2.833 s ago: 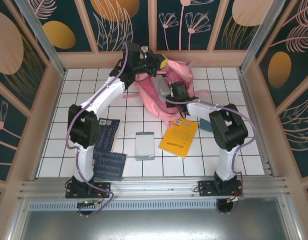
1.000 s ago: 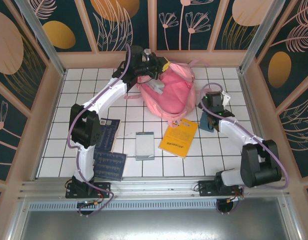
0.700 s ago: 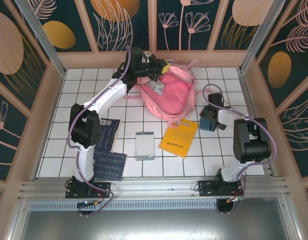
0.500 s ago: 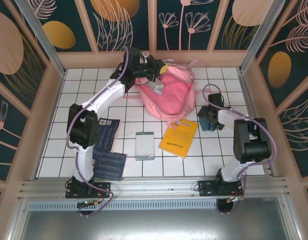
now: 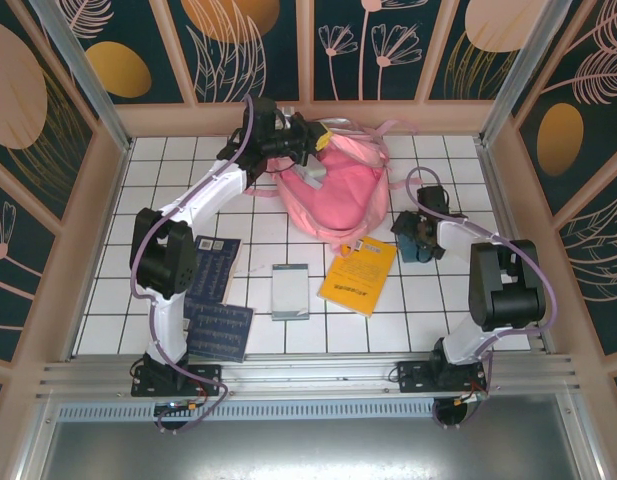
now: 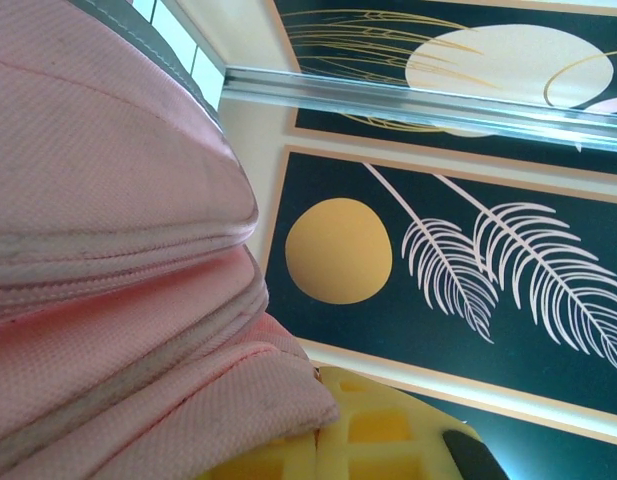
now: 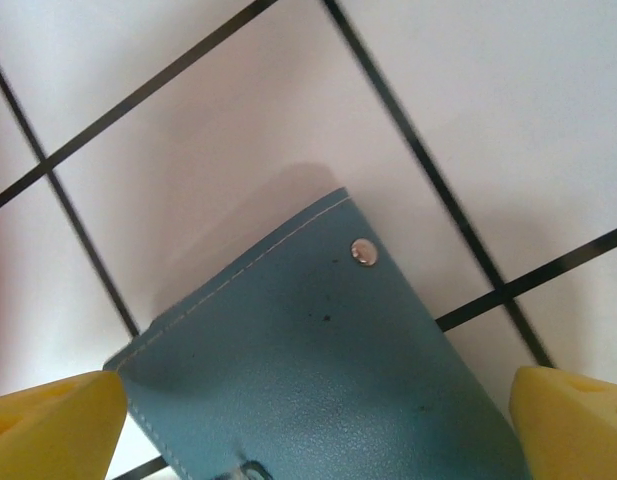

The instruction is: Pack the student bag

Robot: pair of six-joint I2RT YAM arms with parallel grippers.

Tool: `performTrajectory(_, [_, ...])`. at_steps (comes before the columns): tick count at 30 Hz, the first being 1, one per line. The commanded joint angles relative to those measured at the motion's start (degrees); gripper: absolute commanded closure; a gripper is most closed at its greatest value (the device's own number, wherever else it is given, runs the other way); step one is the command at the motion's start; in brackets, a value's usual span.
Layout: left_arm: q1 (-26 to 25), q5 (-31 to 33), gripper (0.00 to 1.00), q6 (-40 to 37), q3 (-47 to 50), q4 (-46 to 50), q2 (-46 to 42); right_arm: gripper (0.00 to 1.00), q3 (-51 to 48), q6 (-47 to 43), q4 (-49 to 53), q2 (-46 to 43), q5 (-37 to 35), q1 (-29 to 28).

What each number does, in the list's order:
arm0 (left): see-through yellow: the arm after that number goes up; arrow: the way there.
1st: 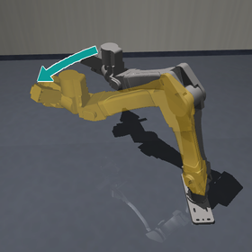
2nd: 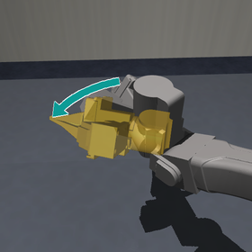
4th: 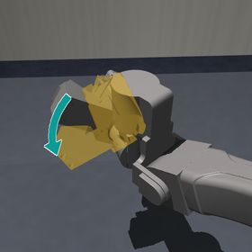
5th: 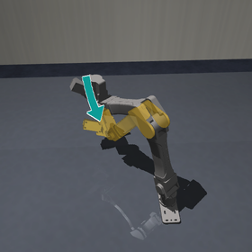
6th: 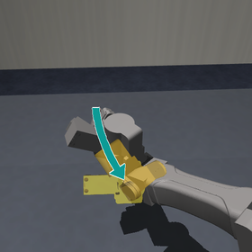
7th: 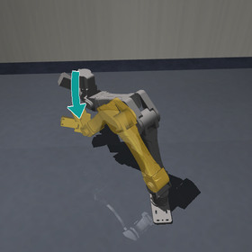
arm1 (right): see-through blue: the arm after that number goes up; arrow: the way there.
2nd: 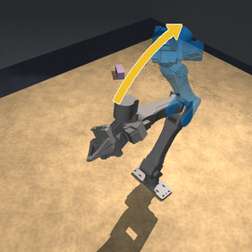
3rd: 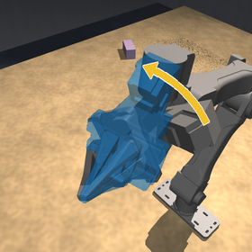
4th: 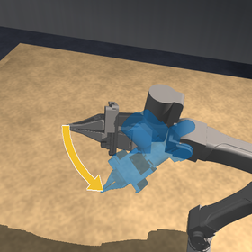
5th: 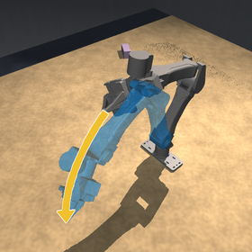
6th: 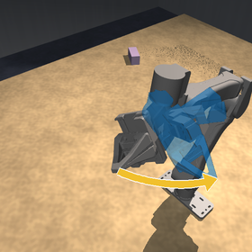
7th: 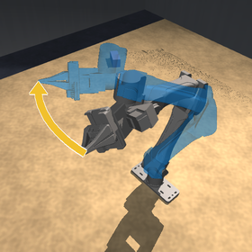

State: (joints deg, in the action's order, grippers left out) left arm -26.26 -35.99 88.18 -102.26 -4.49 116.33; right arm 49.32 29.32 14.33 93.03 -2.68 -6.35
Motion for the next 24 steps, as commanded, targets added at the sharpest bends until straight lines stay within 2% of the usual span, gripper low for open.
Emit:
performTrajectory(1, [1.12, 0.28, 1.0, -0.08, 0.36, -3.42, -2.25, 0.01, -2.6, 2.26, 0.73, -3.31, 5.42, -1.62])
performTrajectory(7, [1.12, 0.08, 1.0, 0.08, 0.29, -3.57, -2.13, 0.01, -4.92, 4.93, 2.65, -7.15, 5.95, -3.65])
performTrajectory(10, [1.12, 0.13, 1.0, 0.14, 0.43, -3.59, -2.19, 0.01, -4.66, 5.13, 3.57, -6.87, 2.73, -4.24])
performTrajectory(16, [1.17, 0.13, 1.0, 0.22, 0.93, -3.92, -2.68, 0.01, 0.45, 5.41, 7.22, -2.57, -6.29, -4.06])
performTrajectory(24, [1.72, 0.03, 1.0, 0.3, 1.93, -4.38, -2.78, 0.01, 6.75, 1.87, 9.32, 6.19, -4.69, -4.55])
